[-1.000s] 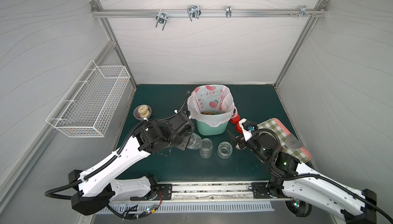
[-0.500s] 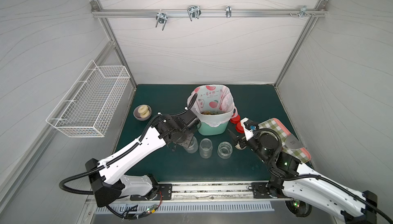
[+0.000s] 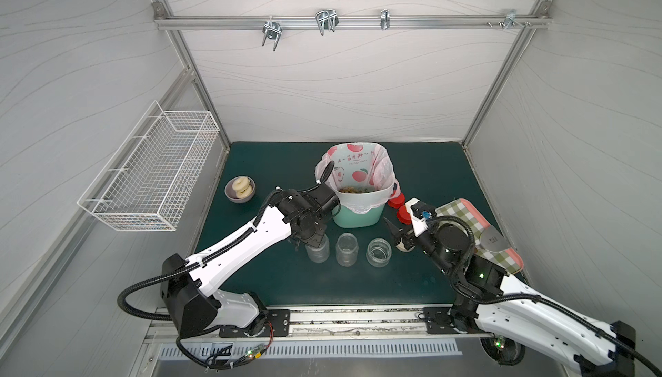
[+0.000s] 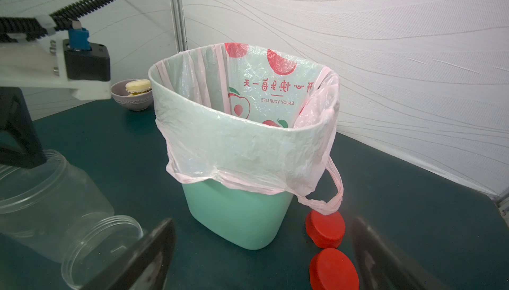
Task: Empty moldy peanuts from jars
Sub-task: Place the jar at the center of the board.
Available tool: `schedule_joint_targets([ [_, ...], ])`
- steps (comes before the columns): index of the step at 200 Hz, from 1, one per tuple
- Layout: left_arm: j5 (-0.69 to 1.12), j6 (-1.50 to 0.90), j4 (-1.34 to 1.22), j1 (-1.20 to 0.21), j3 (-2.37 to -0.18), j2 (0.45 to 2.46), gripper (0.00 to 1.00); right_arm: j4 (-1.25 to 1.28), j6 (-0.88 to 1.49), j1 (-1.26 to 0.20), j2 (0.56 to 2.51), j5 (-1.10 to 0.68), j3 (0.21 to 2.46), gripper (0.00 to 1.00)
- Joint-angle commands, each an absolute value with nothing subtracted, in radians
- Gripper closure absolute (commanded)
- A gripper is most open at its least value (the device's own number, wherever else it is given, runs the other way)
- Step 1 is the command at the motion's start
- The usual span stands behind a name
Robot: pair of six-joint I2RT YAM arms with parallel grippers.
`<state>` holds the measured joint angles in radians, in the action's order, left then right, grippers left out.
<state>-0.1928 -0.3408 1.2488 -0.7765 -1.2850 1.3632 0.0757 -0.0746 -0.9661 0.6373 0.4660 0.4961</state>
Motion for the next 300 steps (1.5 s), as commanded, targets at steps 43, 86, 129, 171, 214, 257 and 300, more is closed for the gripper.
schedule_joint_targets([
  [43,-0.157,-0.305,1.183,-0.736,-1.253,1.412,1.00,0.104,-0.064,-0.959,0.629,0.460,0.489,0.01],
  [86,-0.162,-0.304,1.159,-0.729,-1.232,1.425,1.00,0.104,-0.059,-0.957,0.638,0.466,0.491,0.01],
  [129,-0.172,-0.307,1.138,-0.725,-1.218,1.437,1.00,0.104,-0.058,-0.956,0.638,0.466,0.491,0.01],
  [171,-0.198,-0.311,1.130,-0.724,-1.220,1.446,1.00,0.106,-0.055,-0.954,0.638,0.468,0.488,0.01],
  [214,-0.200,-0.310,1.144,-0.724,-1.223,1.462,0.97,0.108,-0.054,-0.953,0.640,0.466,0.488,0.01],
  [257,-0.204,-0.314,1.138,-0.724,-1.214,1.462,0.92,0.107,-0.054,-0.953,0.641,0.466,0.488,0.01],
  [300,-0.201,-0.316,1.140,-0.724,-1.224,1.392,0.65,0.106,-0.053,-0.951,0.639,0.465,0.488,0.01],
])
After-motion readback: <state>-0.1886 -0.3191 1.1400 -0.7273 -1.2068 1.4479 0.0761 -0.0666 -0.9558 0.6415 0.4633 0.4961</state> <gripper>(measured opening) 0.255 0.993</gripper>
